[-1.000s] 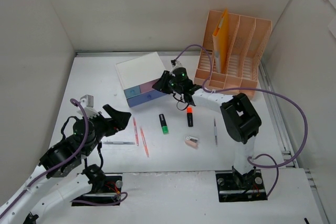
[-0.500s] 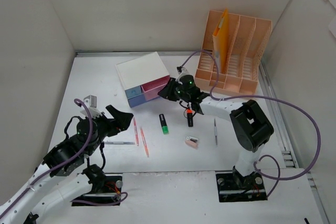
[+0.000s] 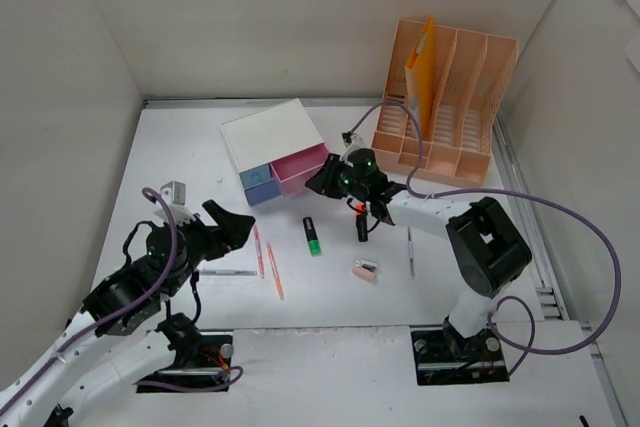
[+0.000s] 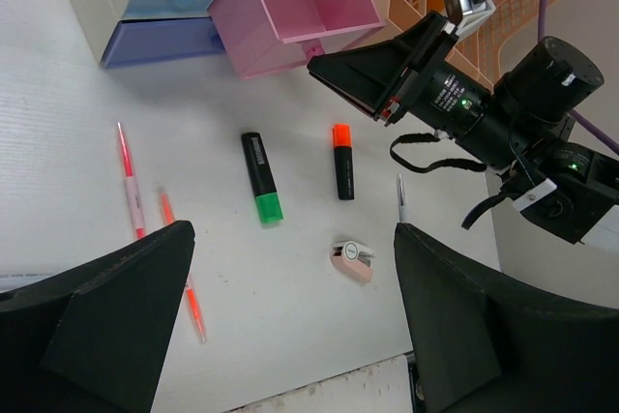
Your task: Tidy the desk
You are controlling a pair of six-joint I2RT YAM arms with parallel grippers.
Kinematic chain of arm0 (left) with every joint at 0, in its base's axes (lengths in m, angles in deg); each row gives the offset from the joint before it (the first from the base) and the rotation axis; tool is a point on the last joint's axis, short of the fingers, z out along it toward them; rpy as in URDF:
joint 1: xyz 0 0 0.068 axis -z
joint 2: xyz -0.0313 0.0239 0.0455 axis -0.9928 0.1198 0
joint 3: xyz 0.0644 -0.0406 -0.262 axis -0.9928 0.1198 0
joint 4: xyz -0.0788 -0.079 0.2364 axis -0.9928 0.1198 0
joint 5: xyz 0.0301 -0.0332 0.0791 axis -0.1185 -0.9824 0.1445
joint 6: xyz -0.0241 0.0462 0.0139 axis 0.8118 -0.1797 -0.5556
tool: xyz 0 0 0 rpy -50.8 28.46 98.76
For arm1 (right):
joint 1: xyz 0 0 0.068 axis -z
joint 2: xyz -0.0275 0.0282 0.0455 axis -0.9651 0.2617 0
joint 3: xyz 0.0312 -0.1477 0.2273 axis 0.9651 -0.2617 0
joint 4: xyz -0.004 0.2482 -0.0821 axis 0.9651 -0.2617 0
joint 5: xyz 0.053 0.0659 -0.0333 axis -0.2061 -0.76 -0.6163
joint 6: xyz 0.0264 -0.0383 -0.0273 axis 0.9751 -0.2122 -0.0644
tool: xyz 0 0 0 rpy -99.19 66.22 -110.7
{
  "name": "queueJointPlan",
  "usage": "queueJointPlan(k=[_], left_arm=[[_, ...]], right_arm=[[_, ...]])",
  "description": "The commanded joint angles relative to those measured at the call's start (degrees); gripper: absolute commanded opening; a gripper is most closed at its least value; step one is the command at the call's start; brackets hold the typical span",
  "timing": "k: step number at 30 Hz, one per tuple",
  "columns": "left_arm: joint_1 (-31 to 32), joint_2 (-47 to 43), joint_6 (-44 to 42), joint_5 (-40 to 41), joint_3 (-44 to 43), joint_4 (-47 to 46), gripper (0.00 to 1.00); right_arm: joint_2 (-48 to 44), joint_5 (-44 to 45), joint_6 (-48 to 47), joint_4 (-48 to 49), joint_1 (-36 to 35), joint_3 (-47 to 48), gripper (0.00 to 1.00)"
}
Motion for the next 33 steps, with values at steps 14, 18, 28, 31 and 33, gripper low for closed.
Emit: queueJointPlan(k=[14, 18, 28, 31, 33], left_arm=[[0.3, 5.0, 0.7, 0.3, -2.2, -2.5, 0.81], [0.3, 6.4, 1.1, 0.1, -2.1, -1.8, 0.81], [0.3, 10.1, 1.0, -1.5, -1.9, -1.3, 0.24], [0.3, 11.2, 0.8, -2.4, -1.5, -2.4, 0.32], [0.3, 11.9, 0.8, -2.9, -1.6, -2.7, 0.47]], right_arm=[[-8.8, -1.1, -7.7, -1.5, -0.6, -0.5, 0.86], [-15.8, -1.0, -16.9, -10.0, -3.1, -1.6, 0.77], [-28.3, 8.2, -40.5, -36.5, -1.0, -0.5, 0.0], [-26.9, 7.5, -40.6, -41.9, 3.9, -0.4, 0.19], [-26.5, 7.2, -40.6, -43.3, 5.5, -2.2, 0.57]])
